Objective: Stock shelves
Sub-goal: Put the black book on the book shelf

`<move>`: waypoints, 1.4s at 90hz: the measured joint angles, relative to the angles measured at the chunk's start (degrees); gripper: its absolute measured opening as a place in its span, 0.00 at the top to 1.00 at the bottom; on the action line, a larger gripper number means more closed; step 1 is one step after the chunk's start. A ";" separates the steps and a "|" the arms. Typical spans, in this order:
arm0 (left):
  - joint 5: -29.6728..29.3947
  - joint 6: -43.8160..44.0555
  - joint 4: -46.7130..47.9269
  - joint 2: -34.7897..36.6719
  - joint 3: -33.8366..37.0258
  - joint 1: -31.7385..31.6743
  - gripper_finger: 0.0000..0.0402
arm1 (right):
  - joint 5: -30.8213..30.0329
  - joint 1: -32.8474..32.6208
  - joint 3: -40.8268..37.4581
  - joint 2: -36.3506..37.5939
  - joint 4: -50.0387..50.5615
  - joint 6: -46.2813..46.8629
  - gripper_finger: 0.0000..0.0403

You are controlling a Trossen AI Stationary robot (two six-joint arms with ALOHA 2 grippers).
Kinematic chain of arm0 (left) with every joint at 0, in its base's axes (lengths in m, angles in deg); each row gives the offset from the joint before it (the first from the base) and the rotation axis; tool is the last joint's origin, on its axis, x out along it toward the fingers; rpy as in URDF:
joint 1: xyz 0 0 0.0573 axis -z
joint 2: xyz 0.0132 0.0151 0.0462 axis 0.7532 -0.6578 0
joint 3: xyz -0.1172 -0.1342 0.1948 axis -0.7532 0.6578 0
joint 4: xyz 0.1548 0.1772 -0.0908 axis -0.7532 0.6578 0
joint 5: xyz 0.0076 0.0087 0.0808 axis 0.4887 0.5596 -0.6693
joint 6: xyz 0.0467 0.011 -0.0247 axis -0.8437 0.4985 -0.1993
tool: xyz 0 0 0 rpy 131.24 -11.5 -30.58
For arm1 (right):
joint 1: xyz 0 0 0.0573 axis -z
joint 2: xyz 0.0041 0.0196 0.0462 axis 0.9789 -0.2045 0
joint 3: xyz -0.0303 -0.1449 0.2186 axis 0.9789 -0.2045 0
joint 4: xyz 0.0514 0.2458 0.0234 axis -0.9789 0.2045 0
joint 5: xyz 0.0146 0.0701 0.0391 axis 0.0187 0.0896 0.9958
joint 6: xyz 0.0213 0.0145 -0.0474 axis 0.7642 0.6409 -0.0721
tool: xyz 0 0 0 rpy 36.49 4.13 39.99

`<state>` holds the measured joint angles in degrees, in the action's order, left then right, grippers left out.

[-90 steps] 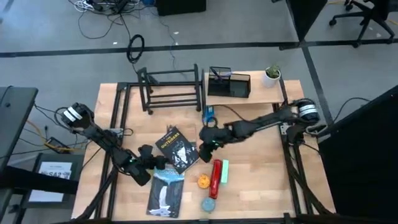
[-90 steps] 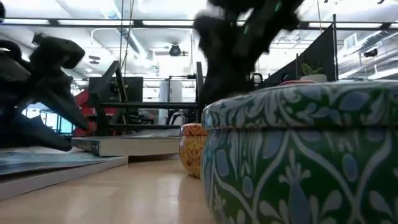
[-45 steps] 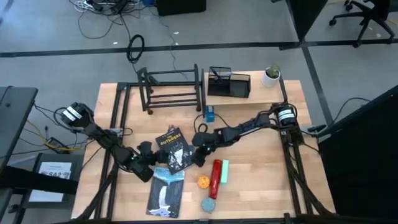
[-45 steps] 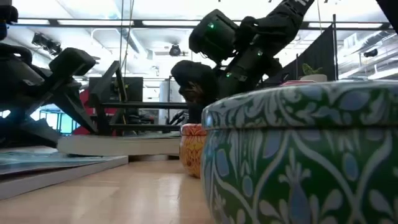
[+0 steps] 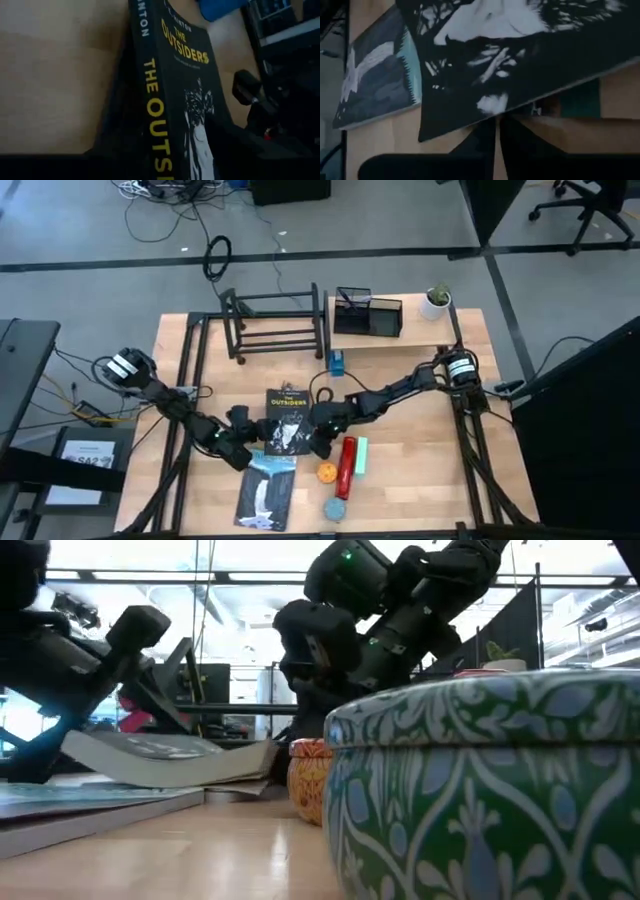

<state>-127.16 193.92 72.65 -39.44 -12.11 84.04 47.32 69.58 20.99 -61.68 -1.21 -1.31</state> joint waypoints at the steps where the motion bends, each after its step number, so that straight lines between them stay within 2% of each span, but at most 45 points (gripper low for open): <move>1: 0.14 -0.36 -0.36 0.00 0.00 -0.08 0.57 | -0.01 0.01 0.00 0.00 0.00 -0.02 1.00; 13: 3.94 -4.94 -4.65 0.12 -0.04 -0.76 0.58 | -0.29 0.07 0.00 0.00 0.19 -0.08 1.00; 20: 6.31 -7.22 -5.75 0.11 -0.09 -1.37 0.62 | -0.34 0.07 0.00 0.00 0.20 -0.70 1.00; 26: 7.69 -8.10 -5.85 0.13 -0.15 -1.65 0.70 | -0.16 -0.01 0.02 0.08 1.08 -1.76 1.00; 36: 8.36 -11.90 -5.99 1.10 -0.26 -1.85 0.91 | -3.72 -1.70 0.02 2.32 8.21 -3.67 1.00; 42: 7.55 -14.54 -5.79 2.43 -0.66 -1.85 0.93 | -9.28 -4.05 0.07 4.59 15.01 -5.16 1.00; 59: -1.17 -28.12 0.55 10.18 -7.05 -3.10 0.93 | -25.59 -11.89 0.04 12.47 28.00 -2.83 1.00; 71: -10.29 -44.82 11.65 14.15 -19.75 -4.51 0.93 | -33.08 -18.36 0.04 16.80 30.27 0.57 1.00; 79: -19.65 -58.09 18.82 14.08 -30.25 -6.03 0.93 | -37.41 -22.12 0.06 19.17 30.04 1.64 1.00; 87: -29.61 -70.38 21.76 12.36 -38.68 -8.85 0.93 | -41.85 -25.07 0.07 20.72 30.33 2.92 1.00; 97: -36.21 -79.56 21.70 9.61 -44.53 -15.36 0.93 | -45.45 -28.01 0.07 22.52 30.75 4.91 1.00; 103: -35.00 -79.38 21.66 7.89 -45.28 -20.59 0.93 | -47.08 -29.62 0.07 23.19 31.66 6.15 1.00; 115: -24.08 -71.63 23.08 2.60 -45.24 -31.27 0.93 | -49.76 -32.63 0.07 23.84 32.30 7.82 1.00; 126: -18.59 -68.30 21.70 -2.69 -45.13 -38.44 0.93 | -50.15 -35.10 0.04 23.85 32.62 10.32 1.00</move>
<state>-145.75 125.62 94.35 -42.13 -57.25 45.60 -2.83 34.47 21.03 -37.84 31.41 9.01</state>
